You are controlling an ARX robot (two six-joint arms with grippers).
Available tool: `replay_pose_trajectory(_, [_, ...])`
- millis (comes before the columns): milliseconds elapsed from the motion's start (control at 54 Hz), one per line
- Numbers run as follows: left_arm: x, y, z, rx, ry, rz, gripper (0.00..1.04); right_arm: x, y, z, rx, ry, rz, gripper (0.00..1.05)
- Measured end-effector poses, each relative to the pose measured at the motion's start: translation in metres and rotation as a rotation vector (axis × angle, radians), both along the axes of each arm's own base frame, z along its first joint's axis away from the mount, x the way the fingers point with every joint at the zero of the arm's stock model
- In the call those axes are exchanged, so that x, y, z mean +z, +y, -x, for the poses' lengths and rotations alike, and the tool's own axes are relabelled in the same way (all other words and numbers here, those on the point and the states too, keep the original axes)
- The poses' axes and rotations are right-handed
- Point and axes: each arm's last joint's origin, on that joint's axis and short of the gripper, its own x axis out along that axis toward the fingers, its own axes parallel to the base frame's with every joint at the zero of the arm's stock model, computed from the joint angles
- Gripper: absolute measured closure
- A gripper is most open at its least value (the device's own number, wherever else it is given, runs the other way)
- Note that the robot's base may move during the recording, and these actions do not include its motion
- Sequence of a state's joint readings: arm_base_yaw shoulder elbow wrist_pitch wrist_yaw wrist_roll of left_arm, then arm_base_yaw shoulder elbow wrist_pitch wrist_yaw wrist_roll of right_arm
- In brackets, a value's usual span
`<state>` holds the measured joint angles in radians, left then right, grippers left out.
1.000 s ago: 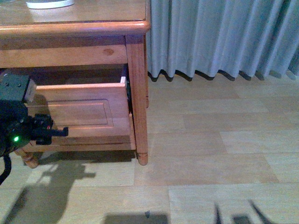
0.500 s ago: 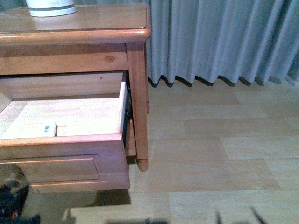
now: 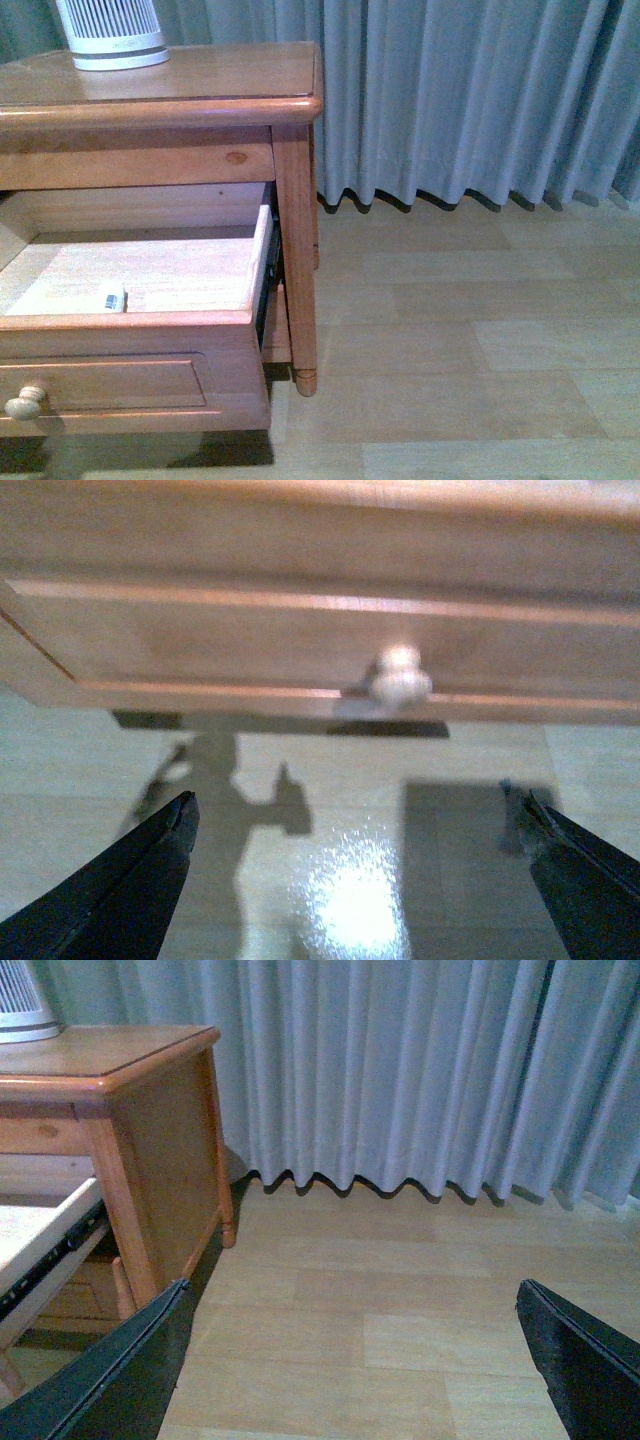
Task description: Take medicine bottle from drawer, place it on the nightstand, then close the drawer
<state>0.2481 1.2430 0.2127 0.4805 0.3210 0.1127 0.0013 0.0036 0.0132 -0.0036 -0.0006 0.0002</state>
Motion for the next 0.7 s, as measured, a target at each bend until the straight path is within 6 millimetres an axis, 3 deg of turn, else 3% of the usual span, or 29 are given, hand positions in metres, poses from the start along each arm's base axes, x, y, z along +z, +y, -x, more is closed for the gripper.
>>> replay_pose_trajectory(148, [0.082, -0.009, 0.018, -0.1, -0.182, 0.065, 0.07, 0.0, 0.0, 0.0, 0.0, 0.0, 0.0, 0.07])
replay_pose_trajectory(222, [0.098, -0.016, 0.03, -0.12, -0.248, 0.077, 0.08, 0.0, 0.0, 0.0, 0.0, 0.0, 0.0, 0.07])
replay_pose_trajectory(259, [0.103, -0.02, 0.034, -0.055, -0.356, 0.016, 0.14, 0.0, 0.0, 0.0, 0.0, 0.0, 0.0, 0.07])
replay_pose_trajectory(370, [0.101, -0.023, 0.042, 0.089, -0.53, -0.053, 0.33, 0.0, 0.0, 0.0, 0.0, 0.0, 0.0, 0.07])
replay_pose_trajectory(648, [0.074, -0.039, 0.056, 0.085, -0.524, -0.046, 0.83, 0.0, 0.0, 0.0, -0.004, 0.0, 0.0, 0.07])
replay_pose_trajectory(704, [0.07, -0.038, 0.06, 0.097, -0.525, -0.049, 1.0, 0.0, 0.0, 0.0, -0.004, 0.0, 0.0, 0.07])
